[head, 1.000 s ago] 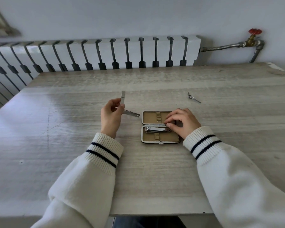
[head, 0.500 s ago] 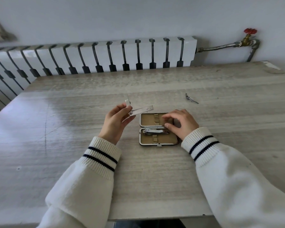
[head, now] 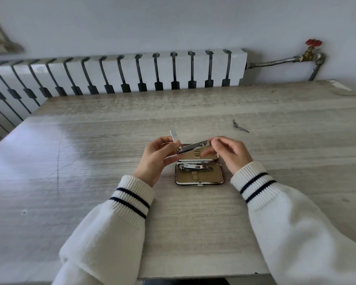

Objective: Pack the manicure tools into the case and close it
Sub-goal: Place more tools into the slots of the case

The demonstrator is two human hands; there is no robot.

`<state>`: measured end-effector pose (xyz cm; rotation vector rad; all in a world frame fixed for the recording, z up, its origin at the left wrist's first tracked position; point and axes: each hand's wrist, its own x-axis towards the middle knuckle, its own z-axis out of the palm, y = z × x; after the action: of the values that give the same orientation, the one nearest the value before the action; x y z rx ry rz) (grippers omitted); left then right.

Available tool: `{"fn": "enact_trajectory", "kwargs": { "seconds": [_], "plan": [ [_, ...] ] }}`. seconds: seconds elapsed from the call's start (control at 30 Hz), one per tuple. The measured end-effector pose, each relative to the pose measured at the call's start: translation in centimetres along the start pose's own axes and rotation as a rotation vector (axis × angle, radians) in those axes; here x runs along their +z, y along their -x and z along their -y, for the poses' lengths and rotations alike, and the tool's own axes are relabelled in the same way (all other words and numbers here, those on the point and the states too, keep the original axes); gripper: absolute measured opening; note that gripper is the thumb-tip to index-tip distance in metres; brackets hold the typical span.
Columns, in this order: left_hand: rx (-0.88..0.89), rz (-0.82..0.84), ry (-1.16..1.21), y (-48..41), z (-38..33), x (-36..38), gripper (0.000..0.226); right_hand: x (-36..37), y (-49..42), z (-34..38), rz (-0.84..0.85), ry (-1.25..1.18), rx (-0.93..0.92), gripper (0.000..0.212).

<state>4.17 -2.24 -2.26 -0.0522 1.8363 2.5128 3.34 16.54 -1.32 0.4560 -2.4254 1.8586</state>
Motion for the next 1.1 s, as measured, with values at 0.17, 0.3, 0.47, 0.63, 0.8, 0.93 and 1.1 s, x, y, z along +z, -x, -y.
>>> {"fn": "enact_trajectory", "kwargs": {
  "seconds": [0.17, 0.3, 0.47, 0.63, 0.8, 0.93, 1.1],
  "plan": [
    [-0.012, -0.011, -0.028, 0.20, -0.09, 0.14, 0.003, 0.02, -0.05, -0.30, 0.022, -0.051, 0.011, 0.012],
    [-0.034, -0.006, -0.059, 0.31, -0.19, 0.25, 0.005, -0.01, -0.16, -0.55, 0.033, -0.085, 0.019, 0.013],
    [-0.045, 0.000, -0.114, 0.40, -0.15, 0.18, 0.008, -0.08, -0.15, -0.52, 0.037, -0.107, 0.038, 0.011],
    [-0.017, 0.011, -0.153, 0.40, -0.07, 0.09, 0.004, 0.02, -0.11, -0.35, 0.029, -0.113, 0.042, 0.011],
    [0.028, 0.010, -0.226, 0.43, -0.01, 0.19, 0.003, 0.08, -0.06, -0.26, 0.032, -0.100, 0.026, 0.017],
    [0.098, 0.000, -0.346, 0.37, 0.13, 0.38, 0.015, 0.26, -0.02, -0.26, 0.028, -0.121, 0.032, 0.020],
    [0.204, -0.036, -0.433, 0.47, -0.03, 0.79, 0.010, 0.36, -0.19, -0.44, 0.030, -0.144, 0.052, 0.021]
  ]
}}
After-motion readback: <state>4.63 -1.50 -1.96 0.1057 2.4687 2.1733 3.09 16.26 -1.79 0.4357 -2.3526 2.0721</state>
